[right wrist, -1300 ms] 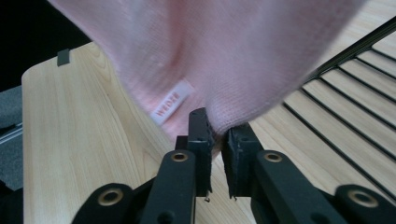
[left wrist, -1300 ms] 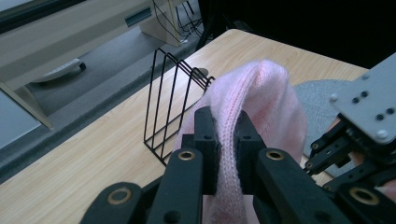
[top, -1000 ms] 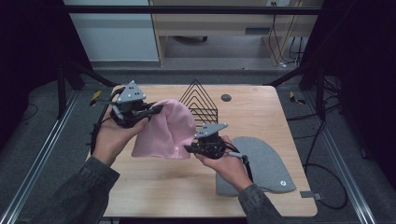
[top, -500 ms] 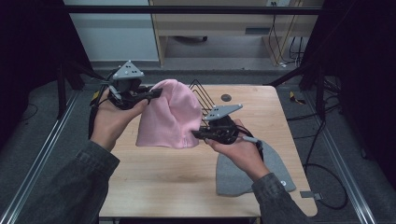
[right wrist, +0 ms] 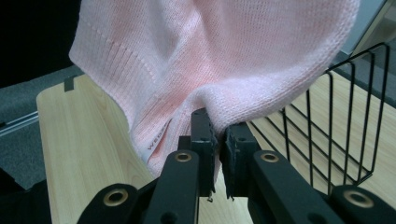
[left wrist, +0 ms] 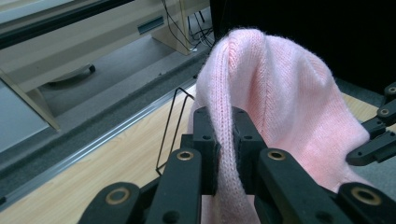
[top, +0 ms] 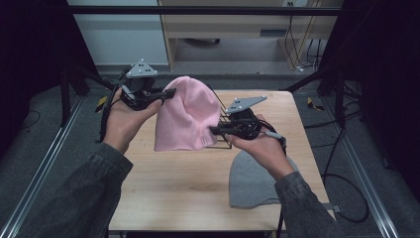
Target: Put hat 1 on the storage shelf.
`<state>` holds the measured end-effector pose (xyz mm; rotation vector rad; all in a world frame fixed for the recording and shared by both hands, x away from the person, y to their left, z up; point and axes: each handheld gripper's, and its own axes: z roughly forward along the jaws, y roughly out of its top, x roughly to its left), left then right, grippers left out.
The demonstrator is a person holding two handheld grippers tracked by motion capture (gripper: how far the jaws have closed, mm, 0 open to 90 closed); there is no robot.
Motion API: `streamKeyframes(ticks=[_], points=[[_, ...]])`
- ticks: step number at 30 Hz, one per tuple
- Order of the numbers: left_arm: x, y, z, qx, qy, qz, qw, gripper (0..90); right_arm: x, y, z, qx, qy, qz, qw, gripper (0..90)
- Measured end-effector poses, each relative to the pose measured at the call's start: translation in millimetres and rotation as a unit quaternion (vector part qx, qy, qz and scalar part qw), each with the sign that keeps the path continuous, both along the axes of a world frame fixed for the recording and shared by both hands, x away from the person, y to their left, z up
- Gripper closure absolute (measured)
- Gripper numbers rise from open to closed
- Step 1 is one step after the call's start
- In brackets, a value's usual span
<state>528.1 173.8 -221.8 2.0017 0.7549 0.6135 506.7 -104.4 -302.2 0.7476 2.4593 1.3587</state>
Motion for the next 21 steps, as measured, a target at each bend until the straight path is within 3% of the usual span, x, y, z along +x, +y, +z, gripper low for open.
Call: streamKeyframes(ticks=[4,7,14,18,21], points=[[8.5,-4.7,10.7,-0.007,-0.007,0.004,0.9999,82.7,7.1,-1.5,8.1,0.002,-0.001,-0.005,1.0000,84.3],[18.6,-10.2,18.8,0.000,-0.017,0.008,0.9998,82.7,16.0,-3.3,15.3,0.004,-0.004,-0.015,0.9999,84.4],[48.6,-21.3,32.5,0.007,-0.029,0.012,0.9995,82.7,48.4,-15.2,25.7,0.011,-0.012,-0.052,0.9985,84.4],[68.8,-21.6,33.1,-0.001,-0.035,0.017,0.9992,82.7,65.2,-21.5,29.8,0.022,-0.022,-0.076,0.9966,84.3],[83.1,-20.4,28.5,-0.019,-0.036,0.021,0.9989,82.7,75.5,-23.4,29.6,0.021,-0.025,-0.092,0.9952,84.3]])
